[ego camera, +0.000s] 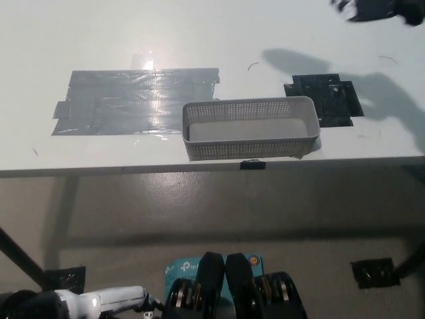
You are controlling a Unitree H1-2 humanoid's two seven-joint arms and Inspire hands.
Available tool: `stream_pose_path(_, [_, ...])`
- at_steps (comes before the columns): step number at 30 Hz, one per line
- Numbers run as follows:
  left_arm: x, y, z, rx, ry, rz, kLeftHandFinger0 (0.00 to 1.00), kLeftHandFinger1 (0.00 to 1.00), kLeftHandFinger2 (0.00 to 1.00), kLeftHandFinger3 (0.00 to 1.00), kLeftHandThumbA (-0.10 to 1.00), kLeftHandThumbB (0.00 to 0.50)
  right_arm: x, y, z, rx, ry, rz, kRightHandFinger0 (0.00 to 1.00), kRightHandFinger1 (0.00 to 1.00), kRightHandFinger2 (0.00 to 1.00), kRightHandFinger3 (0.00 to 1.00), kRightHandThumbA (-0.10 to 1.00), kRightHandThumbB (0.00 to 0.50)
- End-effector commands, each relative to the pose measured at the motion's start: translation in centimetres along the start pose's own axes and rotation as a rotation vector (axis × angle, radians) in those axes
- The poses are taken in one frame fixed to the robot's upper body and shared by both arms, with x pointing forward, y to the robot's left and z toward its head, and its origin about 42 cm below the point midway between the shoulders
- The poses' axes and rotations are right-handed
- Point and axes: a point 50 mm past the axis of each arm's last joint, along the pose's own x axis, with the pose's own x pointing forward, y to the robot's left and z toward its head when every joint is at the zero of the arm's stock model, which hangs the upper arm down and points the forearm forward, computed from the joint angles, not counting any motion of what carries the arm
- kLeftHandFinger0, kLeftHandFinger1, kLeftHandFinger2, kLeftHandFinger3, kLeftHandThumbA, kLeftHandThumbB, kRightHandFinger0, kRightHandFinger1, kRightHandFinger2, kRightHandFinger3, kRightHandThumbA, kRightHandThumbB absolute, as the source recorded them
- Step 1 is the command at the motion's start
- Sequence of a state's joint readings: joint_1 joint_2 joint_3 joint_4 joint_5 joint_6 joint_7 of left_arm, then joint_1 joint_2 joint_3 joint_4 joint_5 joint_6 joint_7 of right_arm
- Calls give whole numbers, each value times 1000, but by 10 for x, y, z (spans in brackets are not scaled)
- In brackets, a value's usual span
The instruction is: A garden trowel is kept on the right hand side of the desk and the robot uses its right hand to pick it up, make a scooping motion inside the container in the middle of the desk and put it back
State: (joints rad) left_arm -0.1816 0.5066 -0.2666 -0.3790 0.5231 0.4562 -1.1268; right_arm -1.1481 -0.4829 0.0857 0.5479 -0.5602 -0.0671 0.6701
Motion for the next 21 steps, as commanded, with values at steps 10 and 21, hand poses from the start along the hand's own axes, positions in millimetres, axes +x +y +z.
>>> stream_pose_path(10, [-13,-5,-7,-21,15,48,1000,1000,980,1000,1000,482,-17,53,-116,-25,301,-14,0,267,389,208,-100,64])
stream_pose_path(21, [-13,-3,-9,-36,22,60,1000,1000,1000,1000,1000,474,-2,102,-112,-25,367,33,0,343,507,303,-100,13])
